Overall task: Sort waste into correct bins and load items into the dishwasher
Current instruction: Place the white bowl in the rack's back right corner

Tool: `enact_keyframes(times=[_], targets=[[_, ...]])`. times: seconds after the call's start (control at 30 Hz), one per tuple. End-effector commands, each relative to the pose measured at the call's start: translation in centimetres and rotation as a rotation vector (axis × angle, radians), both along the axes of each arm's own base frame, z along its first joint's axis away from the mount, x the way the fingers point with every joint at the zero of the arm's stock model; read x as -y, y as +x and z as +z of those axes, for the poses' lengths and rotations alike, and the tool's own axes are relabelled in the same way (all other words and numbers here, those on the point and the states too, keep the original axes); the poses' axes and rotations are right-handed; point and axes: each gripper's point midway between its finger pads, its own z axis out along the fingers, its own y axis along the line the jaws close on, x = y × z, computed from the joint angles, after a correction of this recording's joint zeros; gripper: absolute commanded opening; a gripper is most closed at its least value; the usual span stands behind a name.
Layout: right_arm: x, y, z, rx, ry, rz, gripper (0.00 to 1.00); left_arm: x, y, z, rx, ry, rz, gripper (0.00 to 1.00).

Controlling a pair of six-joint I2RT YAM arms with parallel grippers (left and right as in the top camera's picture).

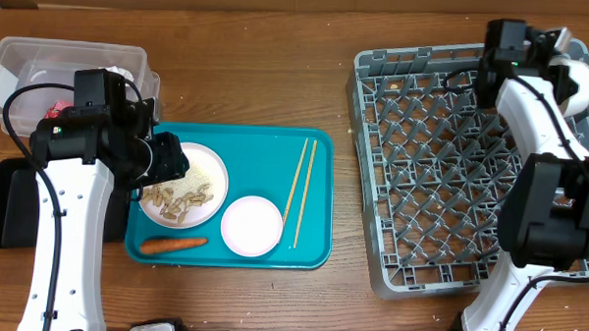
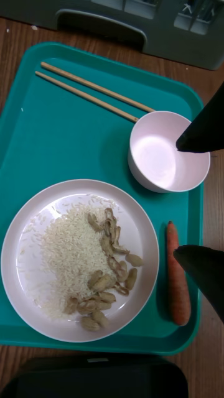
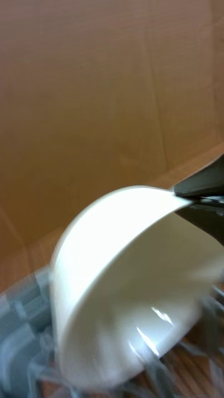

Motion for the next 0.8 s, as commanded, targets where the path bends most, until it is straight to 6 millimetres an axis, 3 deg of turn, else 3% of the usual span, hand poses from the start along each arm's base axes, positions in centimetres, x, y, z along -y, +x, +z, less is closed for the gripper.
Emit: enact_keyframes(times=[0.0, 0.1, 0.27, 0.53, 0.7, 0.77], targets=[[-2.6, 0.9, -3.1, -0.051, 0.135, 0.098, 0.16, 0.1, 0.0, -0.3, -0.008, 0.005, -0.002, 0.51], [-4.3, 0.9, -4.1, -0.096, 0.184, 0.144, 0.31, 0.1, 0.0, -0.3, -0.008, 0.006, -0.005, 0.51], [-6.0, 0.6, -4.3, -0.053, 0.209, 0.131, 0.68, 0.2, 0.2, -0.2, 0.0, 0.008, -0.008, 0.51], [-8.3, 0.4, -2.9, 0.001, 0.352, 0.191, 0.7, 0.2, 0.2, -0.2, 0.0, 0.011, -0.008, 0.51], [-10.3, 0.2, 1.0, 0.128, 0.493, 0.268, 0.71, 0.4, 0.1, -0.2, -0.004, 0.011, -0.014, 0.52], [-12.3, -0.2, 3.8, 0.201, 0.605, 0.35, 0.86, 0.2, 0.1, -0.3, -0.003, 0.015, -0.012, 0.55]])
